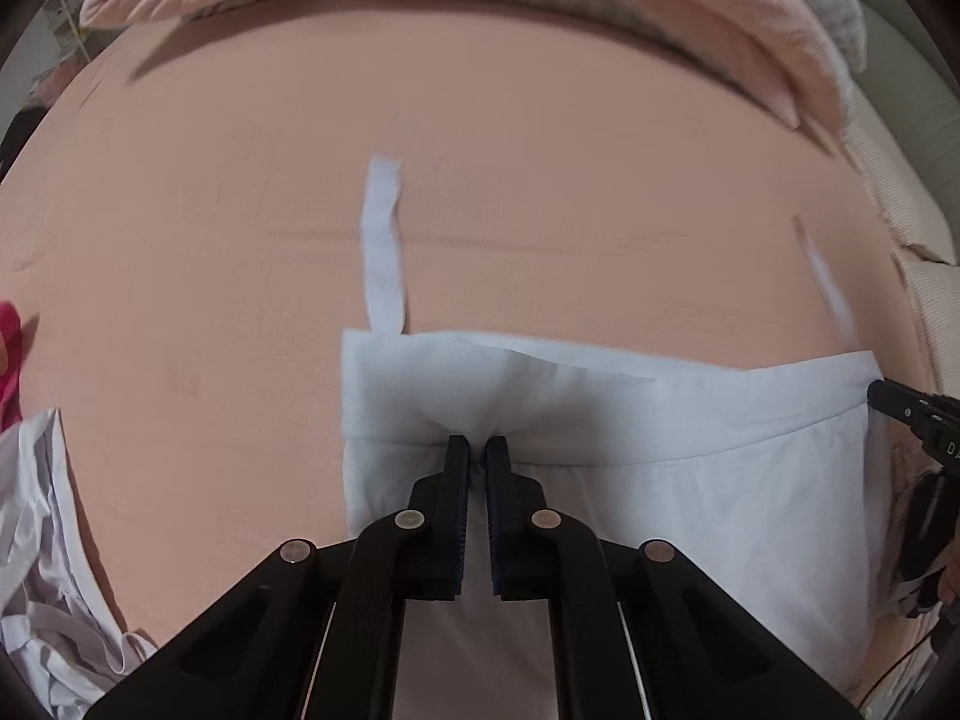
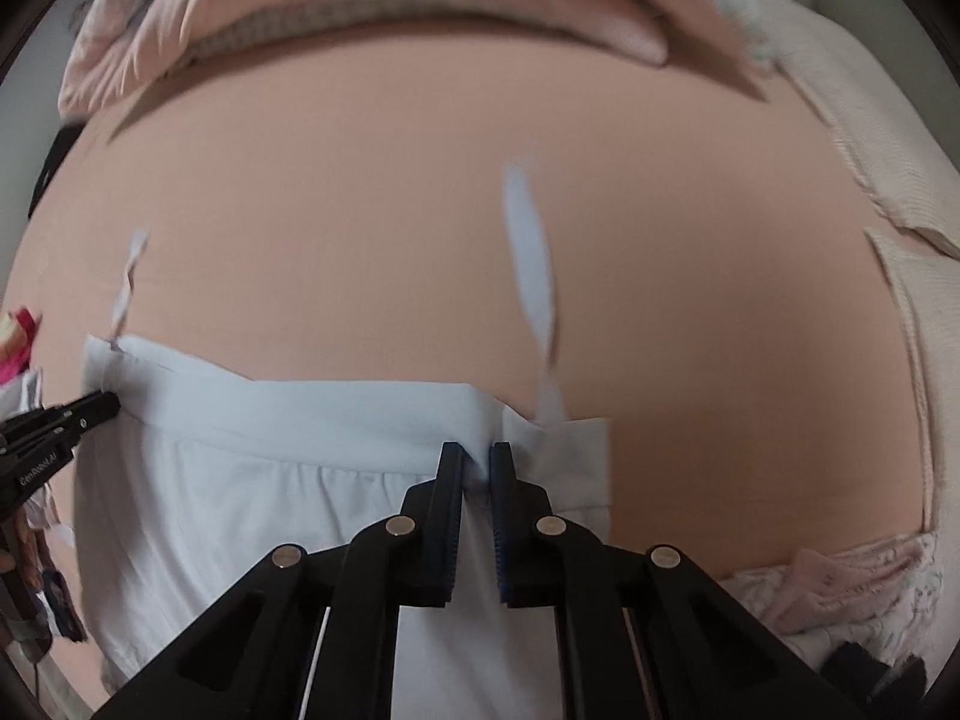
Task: Fold clothes
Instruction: 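Grasp the white skirt waistband with both grippers and pull it taut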
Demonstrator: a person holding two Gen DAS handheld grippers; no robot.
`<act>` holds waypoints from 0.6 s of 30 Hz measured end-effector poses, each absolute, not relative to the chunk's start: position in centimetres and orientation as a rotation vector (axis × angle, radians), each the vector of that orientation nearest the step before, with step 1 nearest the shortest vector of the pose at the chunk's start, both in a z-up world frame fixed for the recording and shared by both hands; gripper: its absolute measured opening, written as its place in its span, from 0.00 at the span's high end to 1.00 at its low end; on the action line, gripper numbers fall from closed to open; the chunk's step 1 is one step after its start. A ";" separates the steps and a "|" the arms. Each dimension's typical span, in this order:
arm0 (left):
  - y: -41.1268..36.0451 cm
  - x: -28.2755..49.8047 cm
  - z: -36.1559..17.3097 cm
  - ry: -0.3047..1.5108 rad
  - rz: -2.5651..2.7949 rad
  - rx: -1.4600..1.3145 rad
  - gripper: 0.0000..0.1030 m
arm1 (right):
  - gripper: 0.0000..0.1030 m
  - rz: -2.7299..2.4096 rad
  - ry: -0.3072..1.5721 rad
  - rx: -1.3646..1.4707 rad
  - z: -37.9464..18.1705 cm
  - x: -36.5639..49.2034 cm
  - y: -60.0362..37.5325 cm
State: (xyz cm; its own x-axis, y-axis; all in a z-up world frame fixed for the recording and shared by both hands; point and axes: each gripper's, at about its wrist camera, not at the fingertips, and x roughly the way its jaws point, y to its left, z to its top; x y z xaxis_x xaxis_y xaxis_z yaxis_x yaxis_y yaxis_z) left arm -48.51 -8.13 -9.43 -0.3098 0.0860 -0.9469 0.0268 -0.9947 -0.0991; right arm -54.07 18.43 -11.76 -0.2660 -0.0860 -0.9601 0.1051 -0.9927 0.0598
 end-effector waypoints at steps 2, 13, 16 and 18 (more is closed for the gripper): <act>-7.5 -48.8 -8.7 -0.141 2.500 -1.784 0.96 | 0.94 -2.440 -0.002 1.822 -11.1 -53.6 19.5; -8.4 -50.1 -9.9 -0.258 2.514 -1.852 0.73 | 0.90 -2.436 -0.247 1.903 -12.3 -53.5 24.4; -10.0 -50.2 -10.5 -0.346 2.511 -1.879 0.54 | 0.65 -2.489 -0.229 1.921 -11.4 -53.6 25.1; -10.2 -50.5 -11.4 -0.361 2.469 -1.893 0.54 | 0.62 -2.481 -0.263 1.983 -11.9 -53.9 26.1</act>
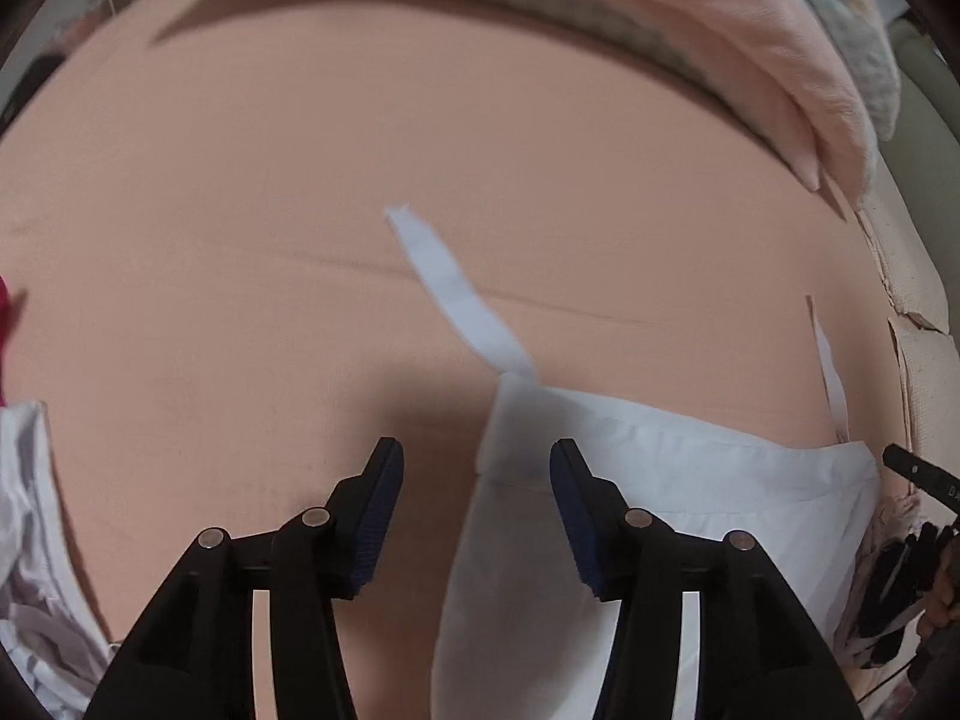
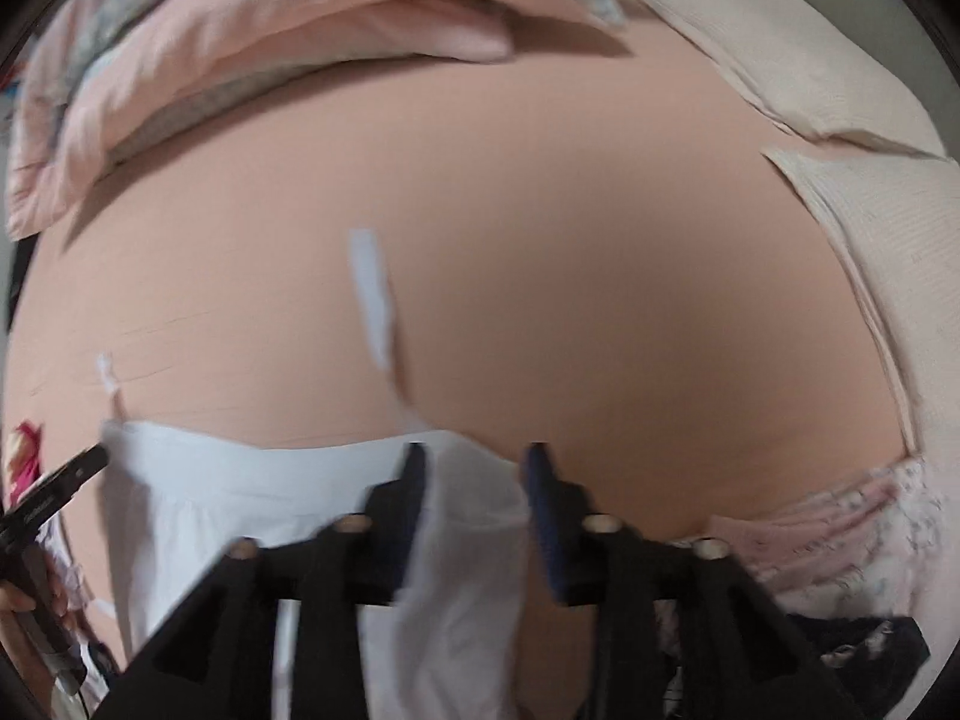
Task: Fold clothes
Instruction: 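Grasp the white skirt waistband with both grippers and pull it taut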
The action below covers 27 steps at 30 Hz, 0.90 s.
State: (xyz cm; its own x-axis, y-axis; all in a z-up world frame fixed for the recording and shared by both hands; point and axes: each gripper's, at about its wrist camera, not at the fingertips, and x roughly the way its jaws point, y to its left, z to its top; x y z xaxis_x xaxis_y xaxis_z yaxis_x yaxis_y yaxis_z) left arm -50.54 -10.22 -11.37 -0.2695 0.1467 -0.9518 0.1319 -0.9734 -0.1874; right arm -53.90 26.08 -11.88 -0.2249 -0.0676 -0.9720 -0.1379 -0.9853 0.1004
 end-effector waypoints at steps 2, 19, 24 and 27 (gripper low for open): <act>-9.8 -50.9 -11.9 -0.346 2.423 -1.870 0.54 | 0.62 2.328 0.286 -1.995 -13.1 -54.0 26.9; -11.6 -50.8 -7.4 -0.366 2.553 -1.748 0.94 | 0.95 2.611 0.350 -1.997 -11.5 -54.1 24.6; -14.2 -50.9 -11.6 -0.298 2.491 -1.874 0.93 | 0.91 2.531 0.265 -2.068 -14.2 -56.2 24.3; -13.7 -51.3 -13.3 -0.287 2.453 -1.935 0.92 | 0.90 2.432 0.339 -2.110 -15.7 -56.8 24.7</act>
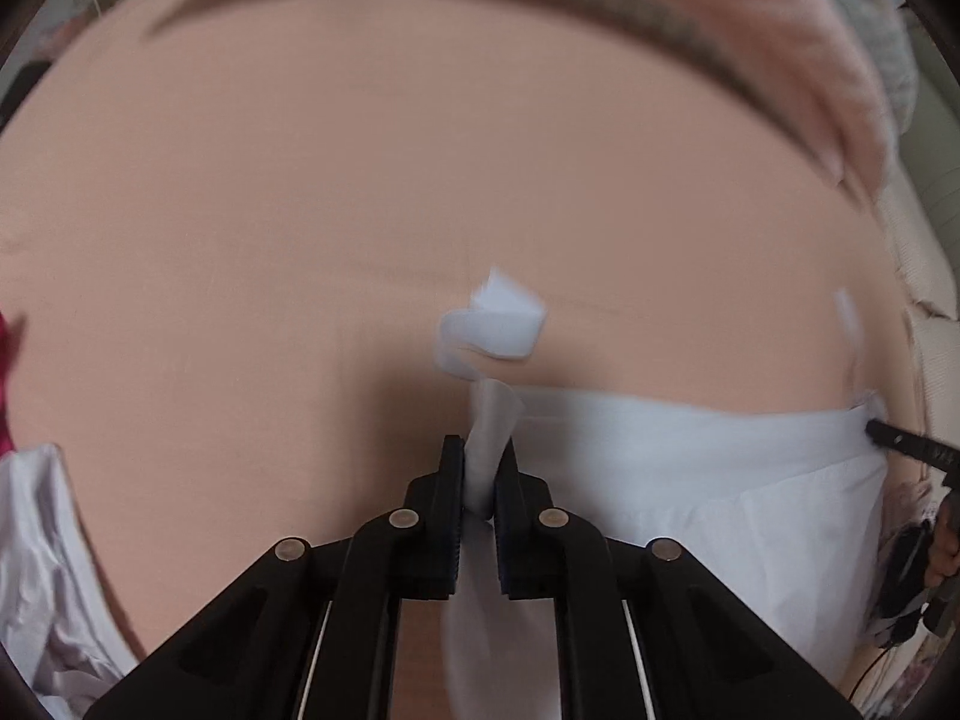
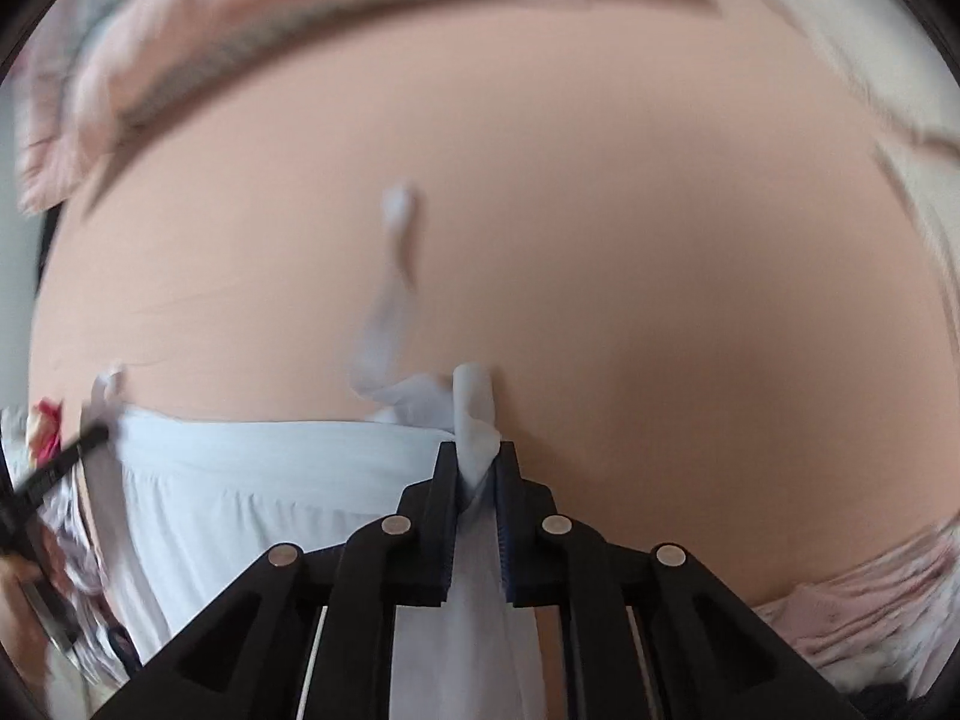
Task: Fold clothes
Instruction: 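Grasp the white skirt waistband with both grippers and pull it taut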
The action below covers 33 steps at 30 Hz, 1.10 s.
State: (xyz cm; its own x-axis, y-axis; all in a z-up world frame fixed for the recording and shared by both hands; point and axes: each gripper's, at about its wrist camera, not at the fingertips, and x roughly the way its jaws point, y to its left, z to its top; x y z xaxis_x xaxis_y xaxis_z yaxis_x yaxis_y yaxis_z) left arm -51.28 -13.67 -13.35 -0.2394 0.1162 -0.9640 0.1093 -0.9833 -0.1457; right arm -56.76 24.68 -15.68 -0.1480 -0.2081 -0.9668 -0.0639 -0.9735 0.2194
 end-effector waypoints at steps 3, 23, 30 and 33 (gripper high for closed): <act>-13.4 -51.3 -12.9 -0.249 2.483 -1.915 0.92 | 0.86 -2.304 -0.315 1.996 -15.6 -56.9 24.5; -15.8 -51.1 -13.0 -0.346 2.402 -1.807 0.60 | 0.85 -2.136 -0.029 2.007 -17.2 -54.8 20.9; -13.6 -53.1 -11.8 -0.130 2.388 -1.708 0.94 | 0.93 -2.256 0.041 1.905 -15.2 -54.1 21.1; -12.7 -54.1 -11.4 -0.077 2.412 -1.702 0.94 | 0.93 -2.323 -0.022 1.882 -14.8 -53.8 21.8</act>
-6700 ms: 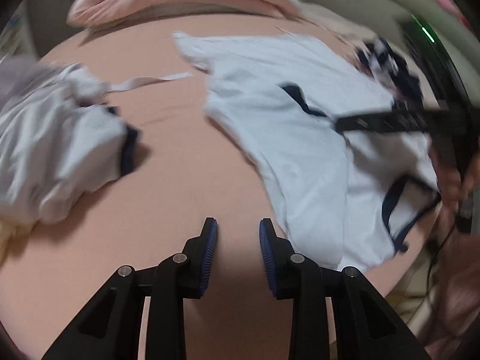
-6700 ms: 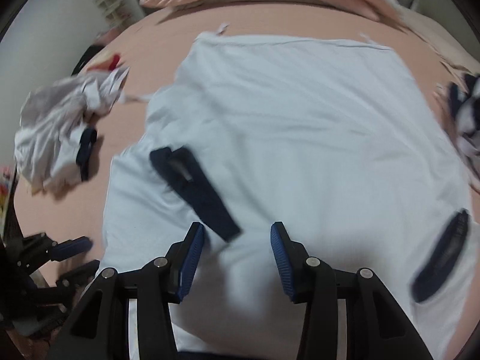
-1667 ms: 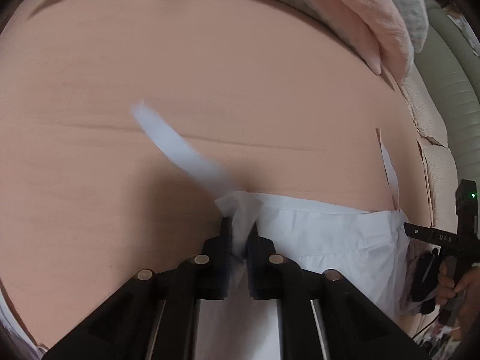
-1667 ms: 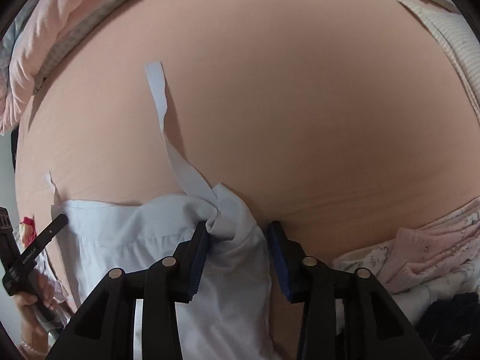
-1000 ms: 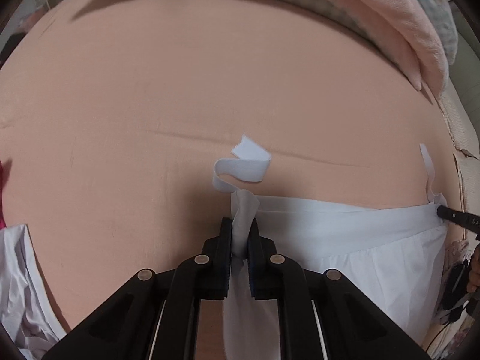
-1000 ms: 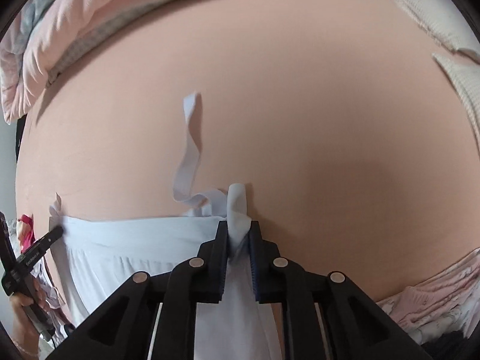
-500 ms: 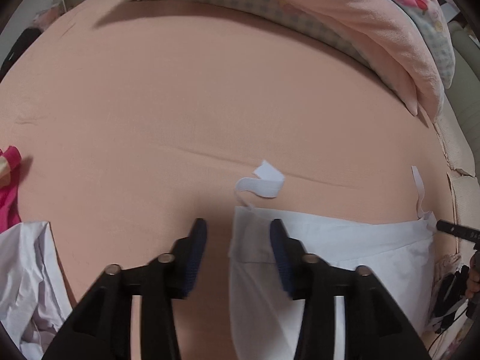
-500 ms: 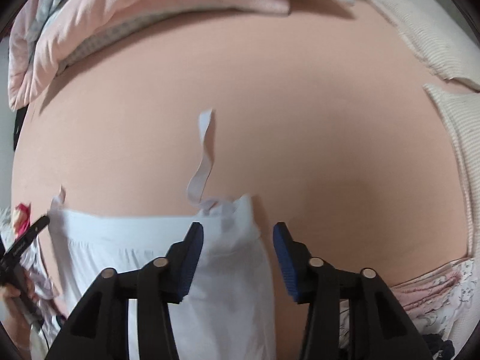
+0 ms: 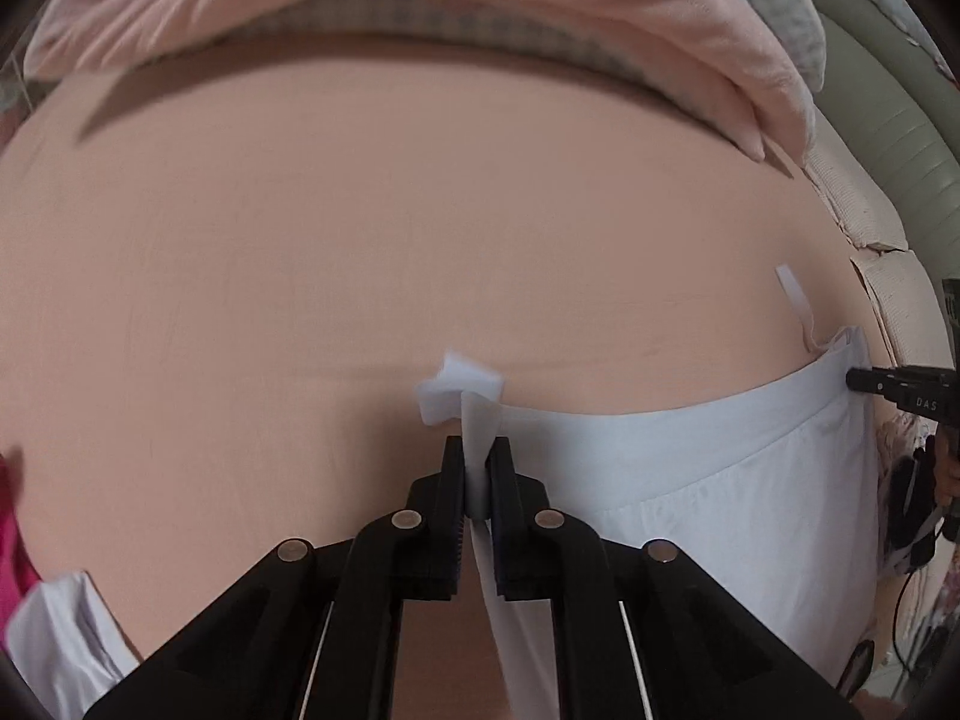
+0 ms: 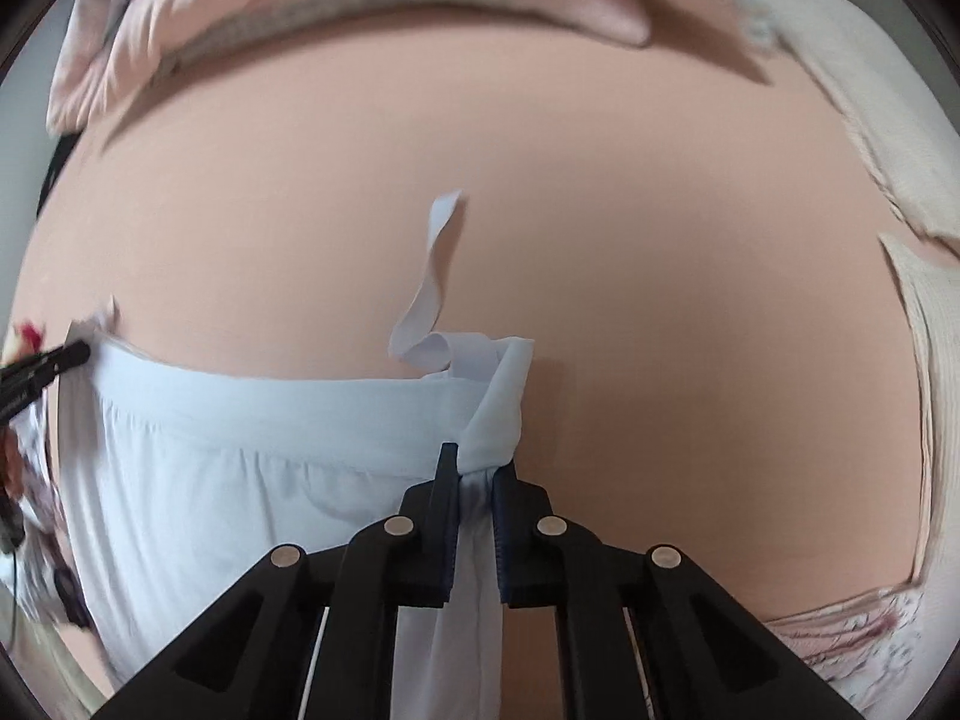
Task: Fold clothes
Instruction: 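Grasp the white skirt waistband with both grippers and pull it taut, then release the waistband with both grippers and smooth the skirt flat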
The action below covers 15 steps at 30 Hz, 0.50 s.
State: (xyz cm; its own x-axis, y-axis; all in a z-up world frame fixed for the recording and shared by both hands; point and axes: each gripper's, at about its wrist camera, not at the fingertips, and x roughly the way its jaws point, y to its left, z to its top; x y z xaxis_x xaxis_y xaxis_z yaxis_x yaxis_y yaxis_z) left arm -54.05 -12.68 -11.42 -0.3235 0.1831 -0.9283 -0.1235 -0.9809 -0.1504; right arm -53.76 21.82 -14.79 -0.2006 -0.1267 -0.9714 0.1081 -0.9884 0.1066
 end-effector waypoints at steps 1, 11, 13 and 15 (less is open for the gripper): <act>-12.5 -54.4 -12.0 -0.044 2.413 -1.726 0.93 | 0.93 -2.326 -0.045 1.902 -15.4 -53.8 22.0; -13.6 -55.1 -9.8 -0.088 2.617 -1.723 0.60 | 0.85 -2.412 -0.307 1.942 -14.0 -53.6 23.1; -11.4 -53.4 -9.1 0.007 2.558 -1.671 0.60 | 0.76 -2.500 -0.239 1.903 -12.0 -52.4 22.8; -8.2 -51.8 -9.4 0.109 2.445 -1.654 0.60 | 0.70 -2.587 -0.158 1.865 -10.0 -52.1 23.0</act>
